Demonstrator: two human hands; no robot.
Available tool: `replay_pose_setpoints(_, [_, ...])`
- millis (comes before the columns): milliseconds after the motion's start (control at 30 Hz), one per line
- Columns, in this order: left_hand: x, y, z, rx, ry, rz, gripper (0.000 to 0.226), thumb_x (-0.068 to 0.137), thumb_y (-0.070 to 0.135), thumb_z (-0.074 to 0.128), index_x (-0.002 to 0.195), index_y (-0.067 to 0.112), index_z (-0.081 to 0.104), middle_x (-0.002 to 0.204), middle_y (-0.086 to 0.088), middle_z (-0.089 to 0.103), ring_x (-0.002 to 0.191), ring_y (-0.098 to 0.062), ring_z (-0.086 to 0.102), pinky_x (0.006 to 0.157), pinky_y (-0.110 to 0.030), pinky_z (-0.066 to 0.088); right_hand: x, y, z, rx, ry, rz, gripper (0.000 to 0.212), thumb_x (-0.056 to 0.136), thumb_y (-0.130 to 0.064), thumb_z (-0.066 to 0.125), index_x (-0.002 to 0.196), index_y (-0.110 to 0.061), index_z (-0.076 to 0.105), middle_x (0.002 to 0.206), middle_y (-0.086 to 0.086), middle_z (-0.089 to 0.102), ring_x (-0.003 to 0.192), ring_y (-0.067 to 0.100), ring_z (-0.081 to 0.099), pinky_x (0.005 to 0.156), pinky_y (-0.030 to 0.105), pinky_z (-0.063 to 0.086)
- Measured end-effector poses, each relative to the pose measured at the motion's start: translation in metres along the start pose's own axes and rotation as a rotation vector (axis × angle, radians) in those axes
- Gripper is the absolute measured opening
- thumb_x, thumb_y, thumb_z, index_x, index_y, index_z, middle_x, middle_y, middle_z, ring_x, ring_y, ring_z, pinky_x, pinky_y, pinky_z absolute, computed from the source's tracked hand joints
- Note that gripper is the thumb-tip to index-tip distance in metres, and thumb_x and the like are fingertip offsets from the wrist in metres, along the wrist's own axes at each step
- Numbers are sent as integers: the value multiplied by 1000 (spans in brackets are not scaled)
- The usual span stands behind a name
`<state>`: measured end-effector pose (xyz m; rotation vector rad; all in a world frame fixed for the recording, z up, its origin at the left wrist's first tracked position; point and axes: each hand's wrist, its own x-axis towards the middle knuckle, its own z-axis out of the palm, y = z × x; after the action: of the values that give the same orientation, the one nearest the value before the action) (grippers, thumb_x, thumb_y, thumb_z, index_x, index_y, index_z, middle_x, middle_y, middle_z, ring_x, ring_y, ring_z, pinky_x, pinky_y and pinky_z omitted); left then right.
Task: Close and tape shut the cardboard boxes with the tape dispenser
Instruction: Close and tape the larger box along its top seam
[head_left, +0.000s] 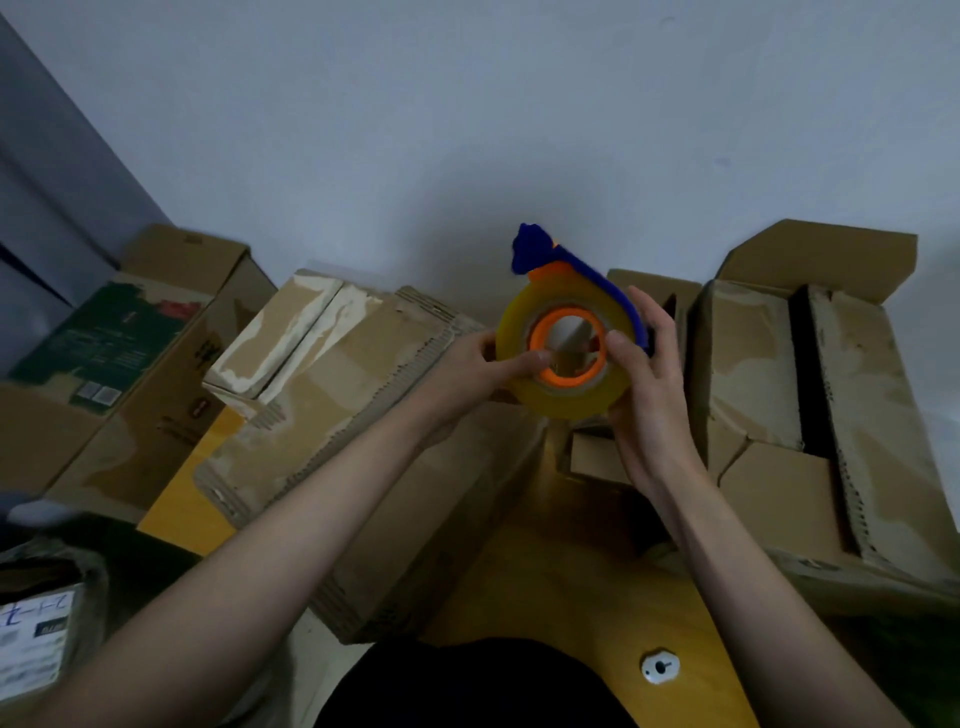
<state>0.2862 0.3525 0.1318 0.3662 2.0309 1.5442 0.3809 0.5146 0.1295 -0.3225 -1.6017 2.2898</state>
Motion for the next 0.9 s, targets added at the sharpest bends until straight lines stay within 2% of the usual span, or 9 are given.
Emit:
replay_pose_setpoints(100, [-2, -10, -14, -49, -9, -22, 55, 82, 30, 83, 130, 20, 59, 120, -2, 71, 106, -18, 71, 89, -45, 61, 6, 0, -2, -158, -103, 17, 55, 88, -22, 75, 135, -34, 48, 134, 6, 56, 120, 30, 60, 91, 47, 58])
replay_pose_setpoints(167, [-5, -14, -19, -82, -20, -8, 61, 76, 24, 86, 130, 22, 58, 120, -1, 71, 106, -18, 70, 89, -43, 61, 11, 1, 2, -262, -138, 5, 57, 88, -17, 75, 132, -36, 46, 128, 0, 58, 116, 25, 62, 89, 48, 59])
replay_pose_setpoints(300, [-8, -18, -33, -132, -22, -5, 63, 70, 24, 86, 128, 24, 61, 117, 2, 73, 108, -17, 70, 93, -39, 58, 17, 5, 14, -374, -192, -25, 56, 89, -19, 74, 133, -38, 45, 120, -12, 59, 111, 16, 63, 88, 44, 61])
replay_pose_setpoints(400, [-9, -22, -43, -111, -26, -27, 67, 64, 31, 88, 125, 20, 65, 117, -2, 73, 109, -21, 69, 98, -44, 56, 21, 8, 19, -386, -180, -18, 55, 87, -18, 77, 130, -31, 47, 118, -5, 62, 109, 19, 65, 85, 41, 61])
replay_pose_setpoints(500, [-8, -23, -46, -73, -28, -15, 60, 62, 32, 88, 118, 22, 68, 112, -1, 74, 103, -19, 71, 91, -37, 57, 27, 2, 20, -437, -222, -29, 51, 86, -17, 77, 124, -24, 44, 112, 6, 66, 98, 22, 70, 77, 35, 62])
replay_pose_setpoints(567, [-6, -23, -46, -91, -32, -11, 59, 64, 30, 87, 119, 23, 67, 112, 1, 74, 103, -16, 71, 88, -34, 57, 31, -3, 22, -475, -267, -35, 51, 87, -16, 76, 123, -23, 41, 109, 8, 68, 93, 22, 71, 77, 34, 62])
replay_pose_setpoints(733, [-1, -16, -48, -121, -68, 15, 56, 68, 26, 84, 121, 25, 64, 112, 6, 74, 103, -15, 70, 77, -25, 56, 32, -9, 24, -464, -300, -139, 53, 89, -9, 74, 127, -21, 39, 121, 9, 60, 105, 23, 68, 82, 37, 61])
replay_pose_setpoints(800, [3, -6, -57, -43, -124, 53, 59, 71, 23, 87, 125, 24, 63, 115, 6, 73, 107, -14, 69, 83, -27, 58, 29, -9, 22, -463, -281, -235, 51, 88, -12, 73, 125, -19, 39, 126, 12, 56, 109, 24, 65, 82, 34, 60])
replay_pose_setpoints(900, [6, 7, -79, 144, -127, 77, 70, 69, 33, 90, 132, 27, 62, 124, 7, 69, 116, -12, 65, 93, -32, 56, 26, -8, 14, -514, -258, -349, 51, 85, -14, 73, 123, -18, 39, 126, 8, 52, 115, 25, 60, 82, 27, 55])
